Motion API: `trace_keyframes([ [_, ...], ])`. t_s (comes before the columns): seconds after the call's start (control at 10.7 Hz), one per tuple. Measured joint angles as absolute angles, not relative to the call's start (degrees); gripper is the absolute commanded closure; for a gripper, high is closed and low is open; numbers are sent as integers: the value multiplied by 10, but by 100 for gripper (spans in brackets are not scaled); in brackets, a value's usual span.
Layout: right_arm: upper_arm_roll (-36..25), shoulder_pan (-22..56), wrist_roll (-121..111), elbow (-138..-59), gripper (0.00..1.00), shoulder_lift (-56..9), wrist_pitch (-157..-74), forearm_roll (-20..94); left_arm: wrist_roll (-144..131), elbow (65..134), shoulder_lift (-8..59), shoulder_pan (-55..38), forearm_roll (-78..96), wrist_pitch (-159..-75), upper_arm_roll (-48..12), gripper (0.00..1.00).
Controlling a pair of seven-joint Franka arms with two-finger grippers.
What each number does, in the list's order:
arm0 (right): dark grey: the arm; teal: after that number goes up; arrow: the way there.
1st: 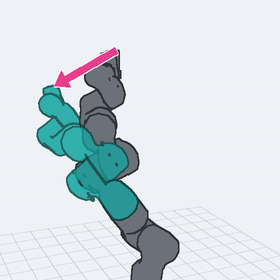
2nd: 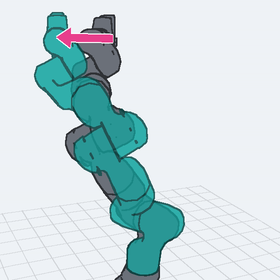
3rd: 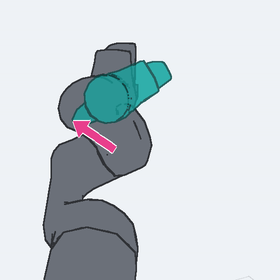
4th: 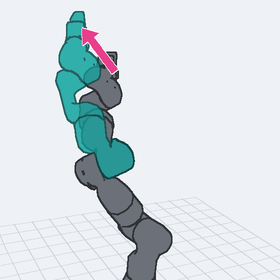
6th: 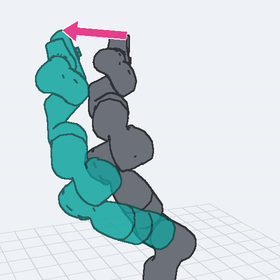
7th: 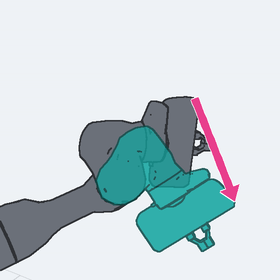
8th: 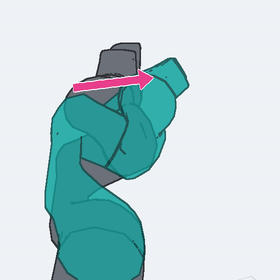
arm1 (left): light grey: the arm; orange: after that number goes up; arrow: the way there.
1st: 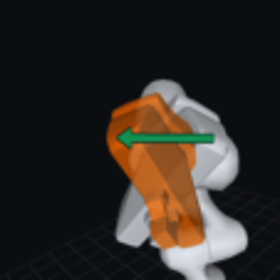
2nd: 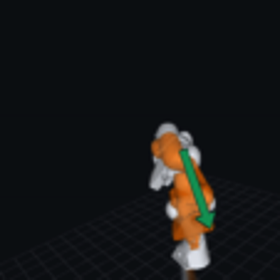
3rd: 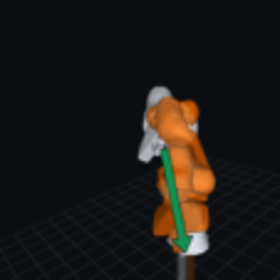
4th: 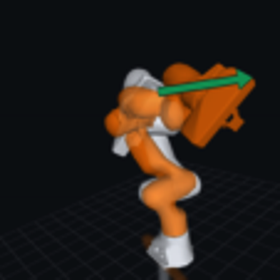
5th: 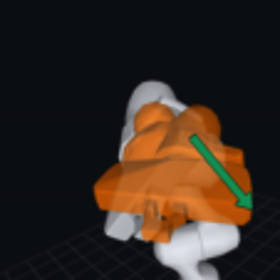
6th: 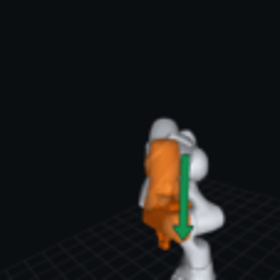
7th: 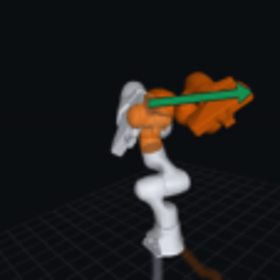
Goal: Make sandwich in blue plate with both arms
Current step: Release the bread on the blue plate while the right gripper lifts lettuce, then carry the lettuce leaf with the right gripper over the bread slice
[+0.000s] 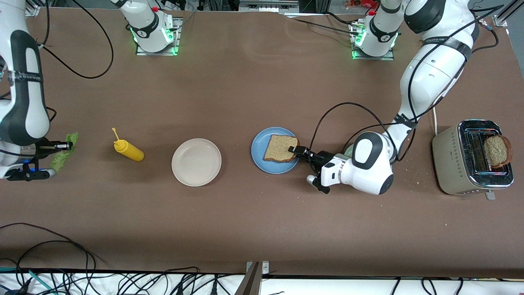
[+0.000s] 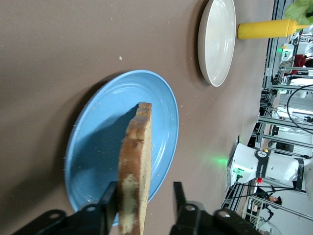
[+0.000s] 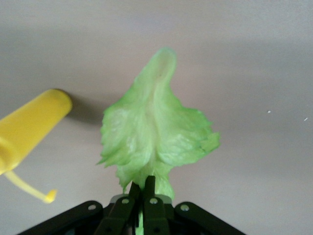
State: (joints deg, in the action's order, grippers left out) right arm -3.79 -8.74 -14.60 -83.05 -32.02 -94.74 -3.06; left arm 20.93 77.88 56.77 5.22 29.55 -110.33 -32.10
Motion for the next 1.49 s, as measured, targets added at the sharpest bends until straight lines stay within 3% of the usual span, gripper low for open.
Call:
trace_keyframes([
  [0.37,16,-87,-108,-799,100,-273,-883,-8,241,778,567,67,283,-1103,-314,0],
  [0.75,136,-85,51,-794,100,-249,-871,-6,244,772,539,96,216,-1078,-313,0],
  [1.12,253,-79,242,-795,100,-251,-887,-6,235,762,464,150,129,-987,-312,0],
  [1.49,345,-60,409,-803,100,-299,-984,-3,158,739,350,155,10,-852,-313,0],
])
